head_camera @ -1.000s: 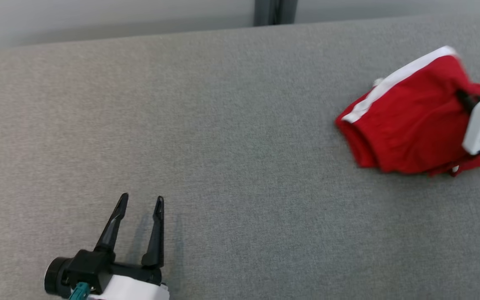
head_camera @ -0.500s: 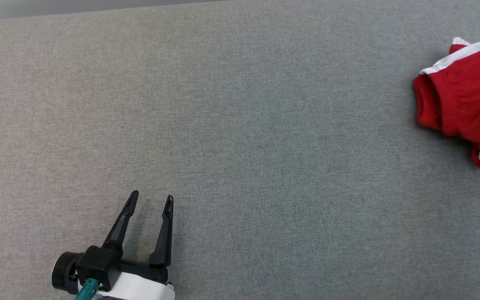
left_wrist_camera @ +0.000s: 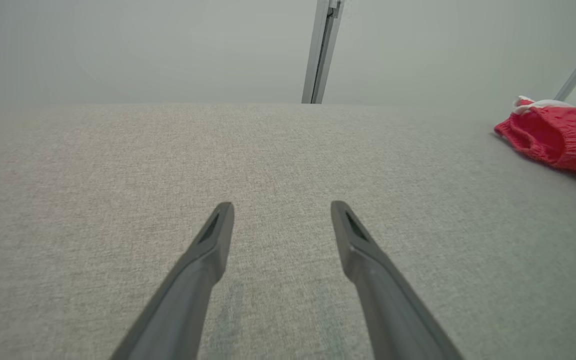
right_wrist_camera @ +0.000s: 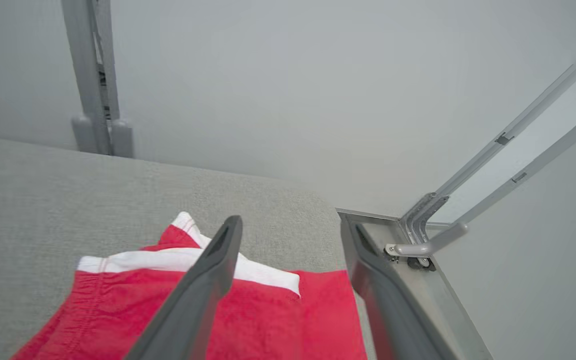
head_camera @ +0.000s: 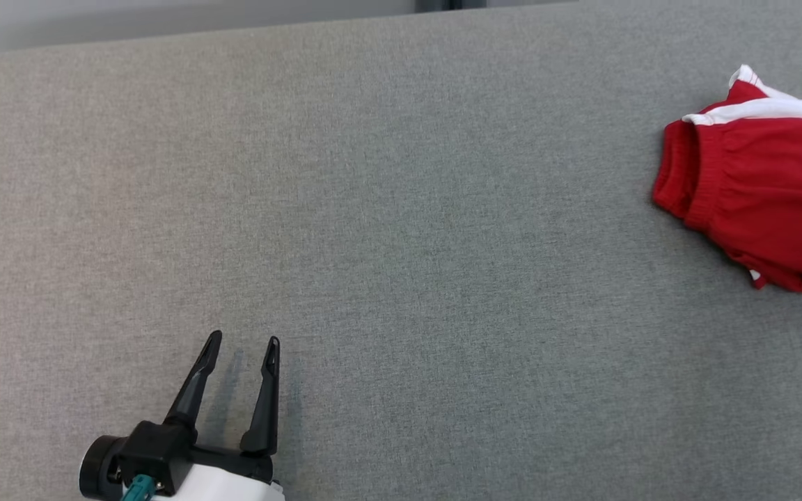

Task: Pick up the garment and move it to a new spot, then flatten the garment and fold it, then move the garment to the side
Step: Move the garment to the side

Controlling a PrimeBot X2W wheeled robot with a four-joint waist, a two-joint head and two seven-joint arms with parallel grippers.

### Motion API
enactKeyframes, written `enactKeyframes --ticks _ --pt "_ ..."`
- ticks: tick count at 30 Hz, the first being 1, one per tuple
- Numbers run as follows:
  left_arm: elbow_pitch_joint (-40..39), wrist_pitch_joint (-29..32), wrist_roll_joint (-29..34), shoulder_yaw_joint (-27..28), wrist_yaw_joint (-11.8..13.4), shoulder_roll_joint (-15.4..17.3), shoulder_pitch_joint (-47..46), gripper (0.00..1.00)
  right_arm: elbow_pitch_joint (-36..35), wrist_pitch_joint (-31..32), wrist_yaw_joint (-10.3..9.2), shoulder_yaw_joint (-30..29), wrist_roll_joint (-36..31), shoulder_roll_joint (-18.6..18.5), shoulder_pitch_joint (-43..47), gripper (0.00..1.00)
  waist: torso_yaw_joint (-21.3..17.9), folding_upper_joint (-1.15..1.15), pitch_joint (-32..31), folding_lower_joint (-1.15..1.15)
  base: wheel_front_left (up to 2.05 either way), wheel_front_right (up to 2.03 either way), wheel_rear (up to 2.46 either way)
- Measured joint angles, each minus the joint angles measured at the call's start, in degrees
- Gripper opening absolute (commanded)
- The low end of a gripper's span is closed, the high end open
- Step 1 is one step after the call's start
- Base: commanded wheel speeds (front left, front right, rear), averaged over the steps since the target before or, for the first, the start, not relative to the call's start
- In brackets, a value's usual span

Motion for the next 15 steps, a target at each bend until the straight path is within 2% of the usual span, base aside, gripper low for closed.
enactKeyframes --ticks 5,9,13,15 --pt "-0.99 0.01 -1.79 1.77 1.27 -0.01 0.96 1.0 -7.54 -11.72 -0.01 3.08 6.45 2.82 5.52 1.0 -0.26 0.0 -2.95 0.0 0.0 0.0 0.0" --pt "-1.05 0.0 -2.65 3.15 1.96 0.02 2.33 1.0 -13.52 -18.22 -0.01 4.28 8.75 4.09 12.91 1.0 0.2 0.0 -6.28 0.0 0.0 0.0 0.0" --pt "0.02 0.0 -2.97 4.06 2.98 0.04 3.69 1.0 -18.0 -23.88 0.01 5.22 8.67 6.84 21.24 1.0 1.22 0.0 -10.08 0.0 0.0 0.0 0.0" --pt "0.42 -0.01 -2.86 4.13 3.88 0.04 4.33 1.0 -18.96 -25.55 0.0 3.69 7.65 9.07 25.76 1.0 1.91 0.0 -12.03 0.0 0.0 0.0 0.0"
